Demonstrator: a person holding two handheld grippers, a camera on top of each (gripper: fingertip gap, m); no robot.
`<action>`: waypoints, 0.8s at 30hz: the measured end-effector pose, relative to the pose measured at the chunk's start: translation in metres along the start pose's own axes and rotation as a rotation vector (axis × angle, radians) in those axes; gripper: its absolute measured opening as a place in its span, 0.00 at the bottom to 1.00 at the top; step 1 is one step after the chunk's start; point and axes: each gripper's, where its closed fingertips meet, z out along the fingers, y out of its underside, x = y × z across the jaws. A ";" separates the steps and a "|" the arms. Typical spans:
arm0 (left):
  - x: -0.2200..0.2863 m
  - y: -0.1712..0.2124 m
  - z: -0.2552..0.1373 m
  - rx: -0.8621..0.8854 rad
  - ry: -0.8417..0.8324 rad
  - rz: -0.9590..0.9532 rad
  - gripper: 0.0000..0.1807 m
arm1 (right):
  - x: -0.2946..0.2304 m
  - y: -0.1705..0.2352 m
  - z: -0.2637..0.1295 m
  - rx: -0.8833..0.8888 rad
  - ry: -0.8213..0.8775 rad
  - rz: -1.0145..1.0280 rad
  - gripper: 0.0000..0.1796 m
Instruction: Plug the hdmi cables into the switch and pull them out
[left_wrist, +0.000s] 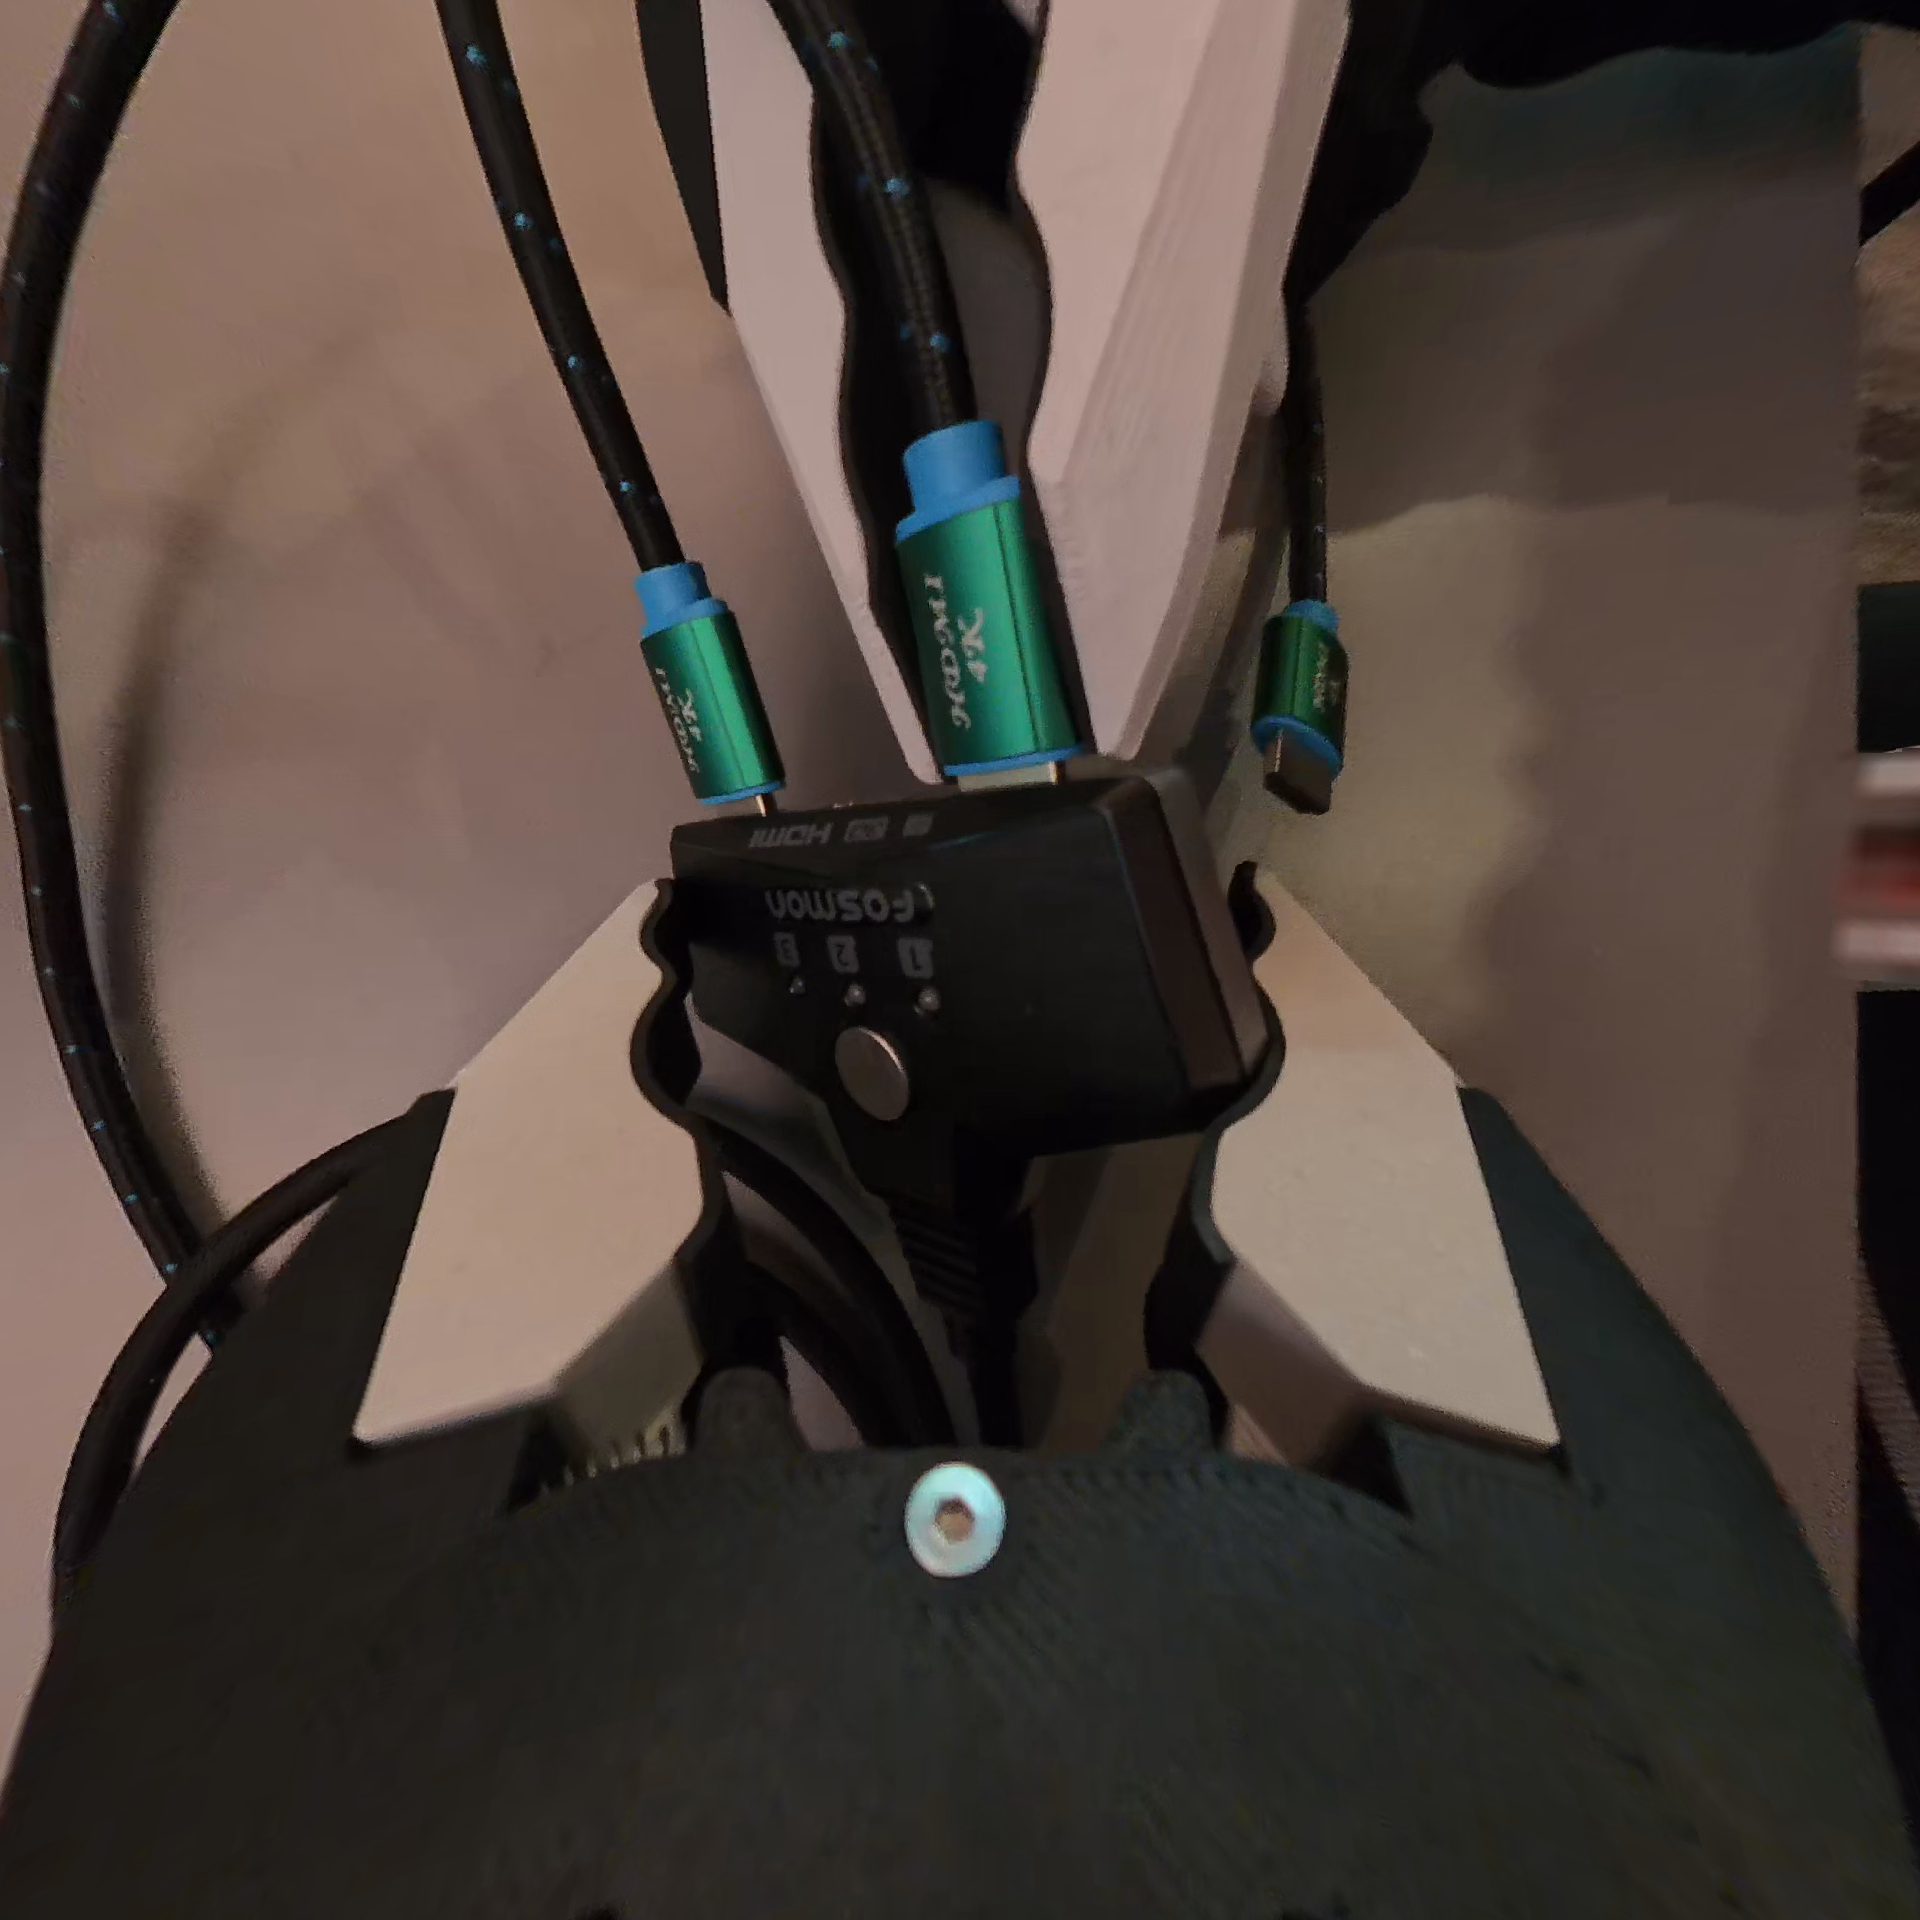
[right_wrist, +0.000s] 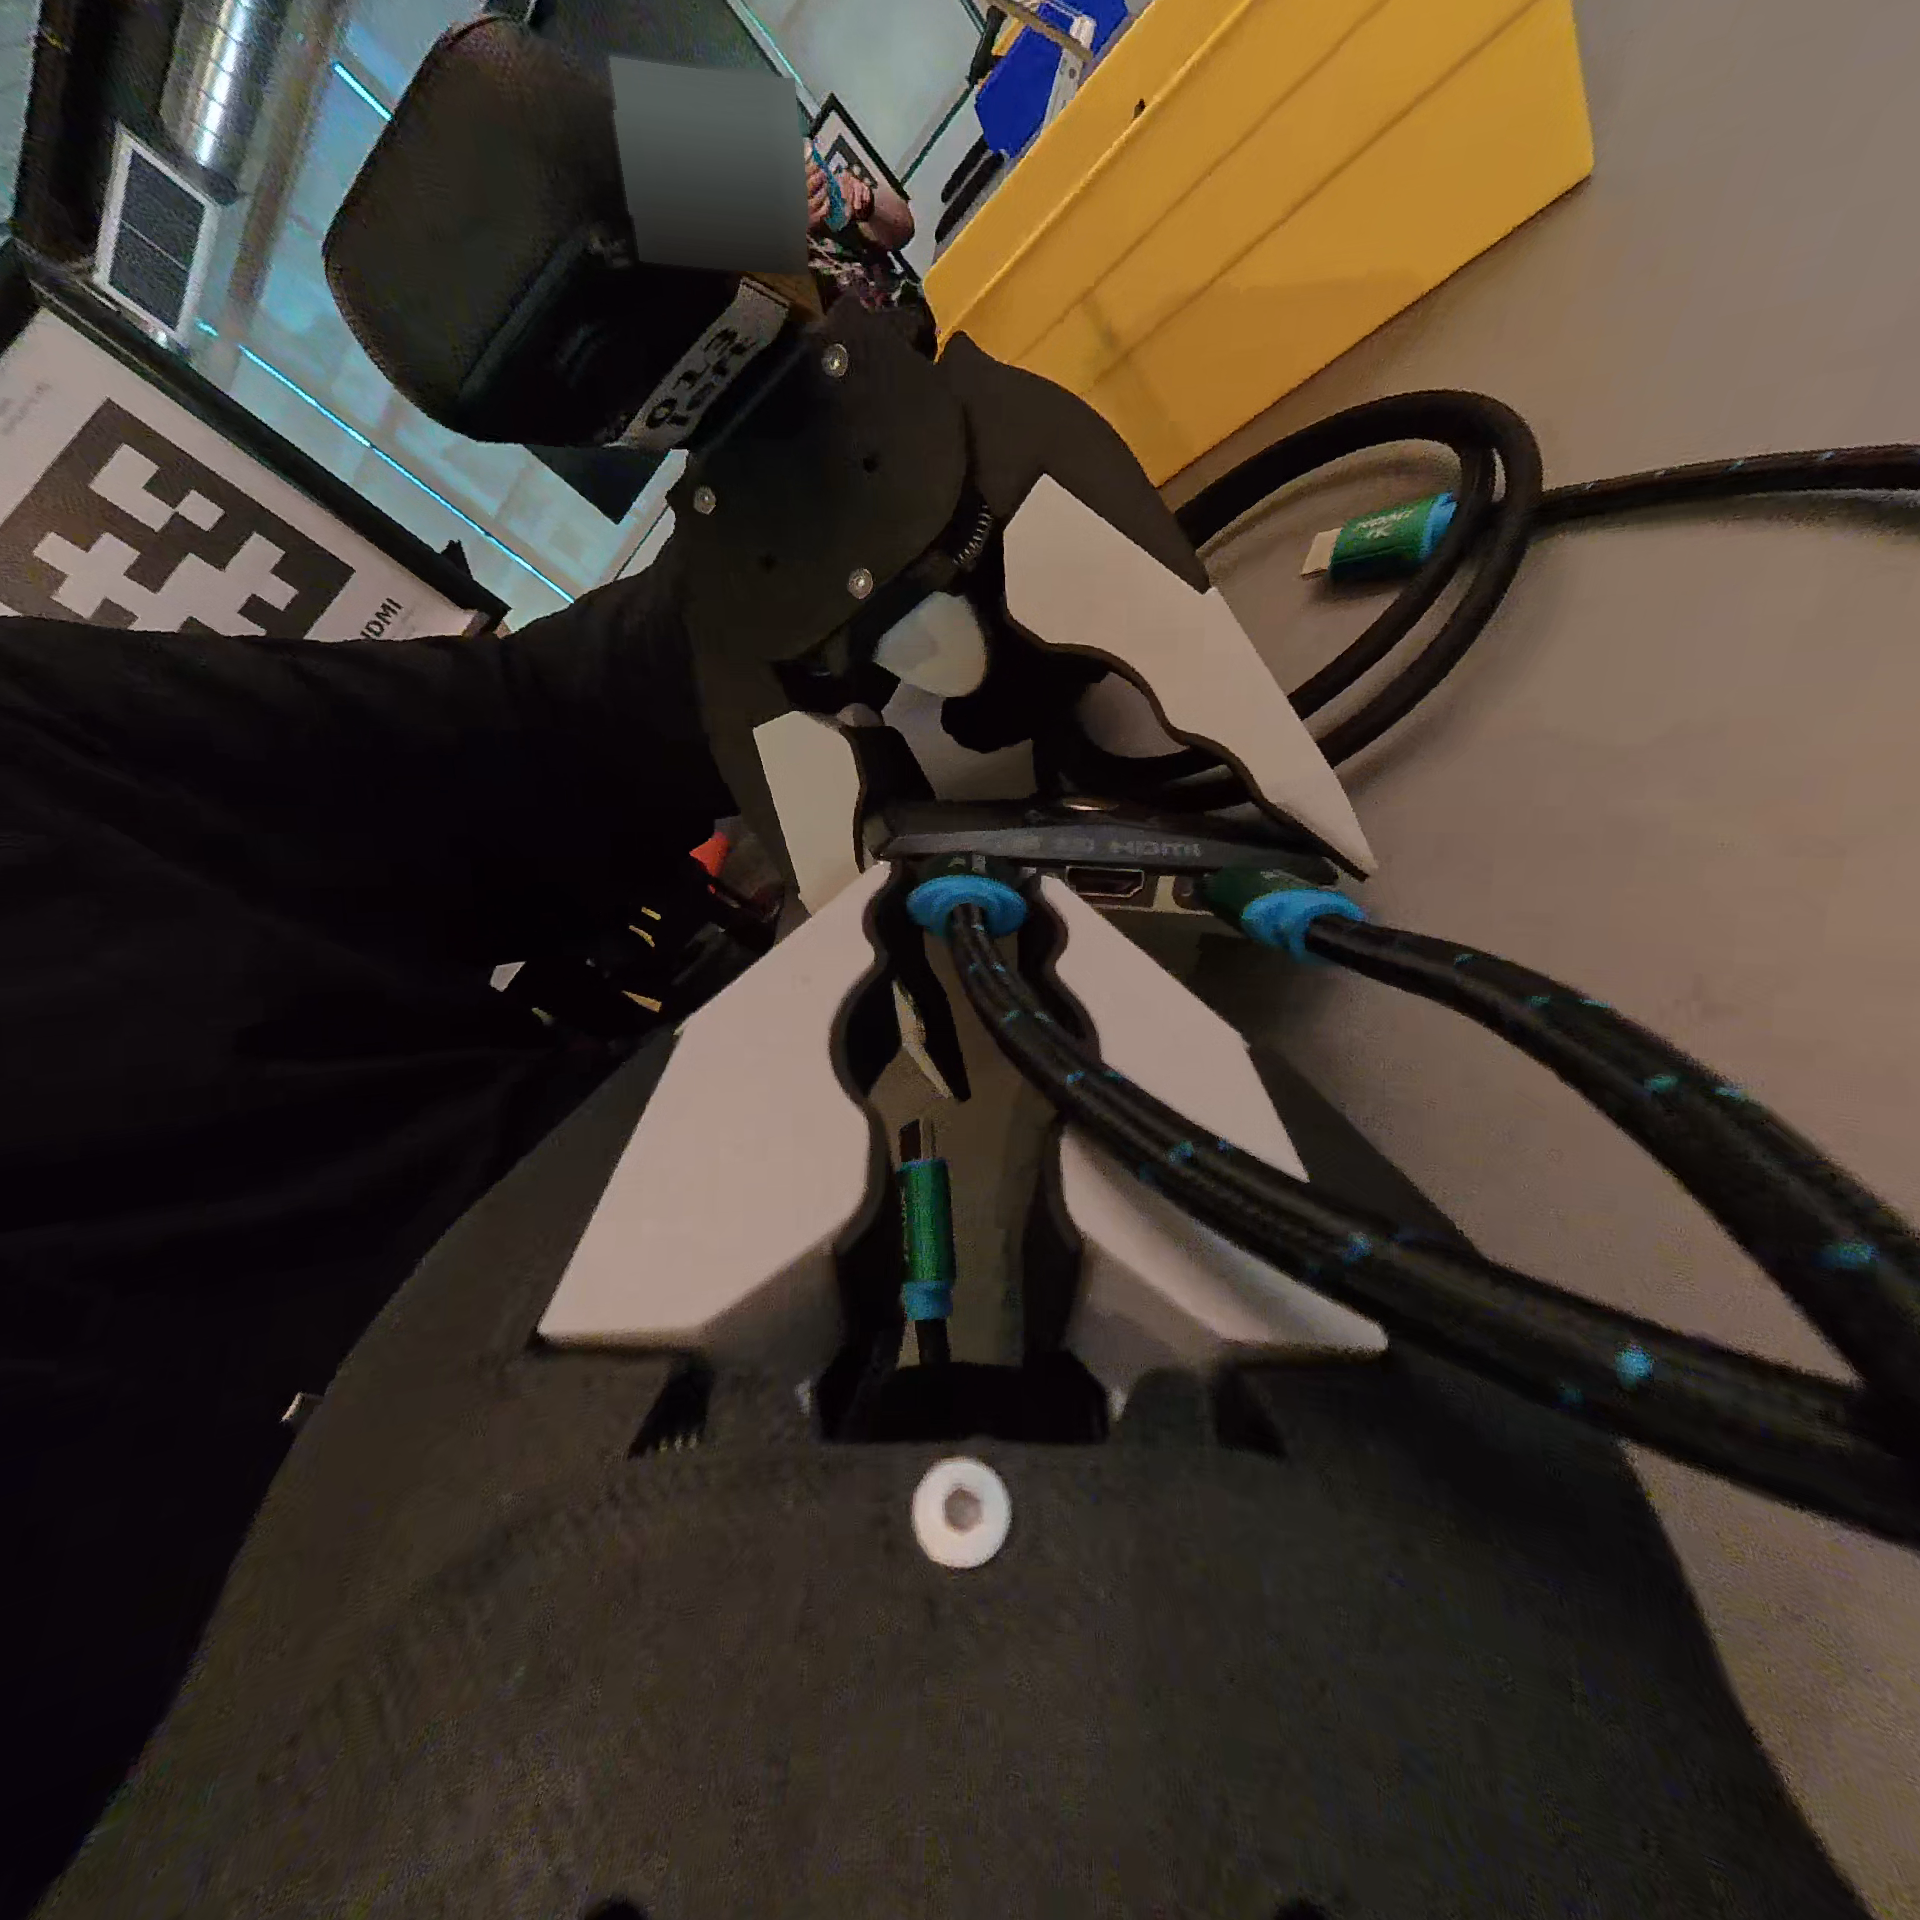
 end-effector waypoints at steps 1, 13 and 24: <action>0.000 0.000 0.000 0.000 -0.003 0.008 0.56 | 0.000 0.000 0.000 -0.001 -0.011 0.010 0.10; -0.004 0.005 0.005 0.020 -0.039 0.001 0.30 | -0.005 -0.004 -0.014 0.040 -0.111 0.046 0.09; 0.010 -0.011 -0.026 0.109 0.110 -0.112 0.45 | -0.005 0.000 -0.013 0.035 -0.085 0.008 0.09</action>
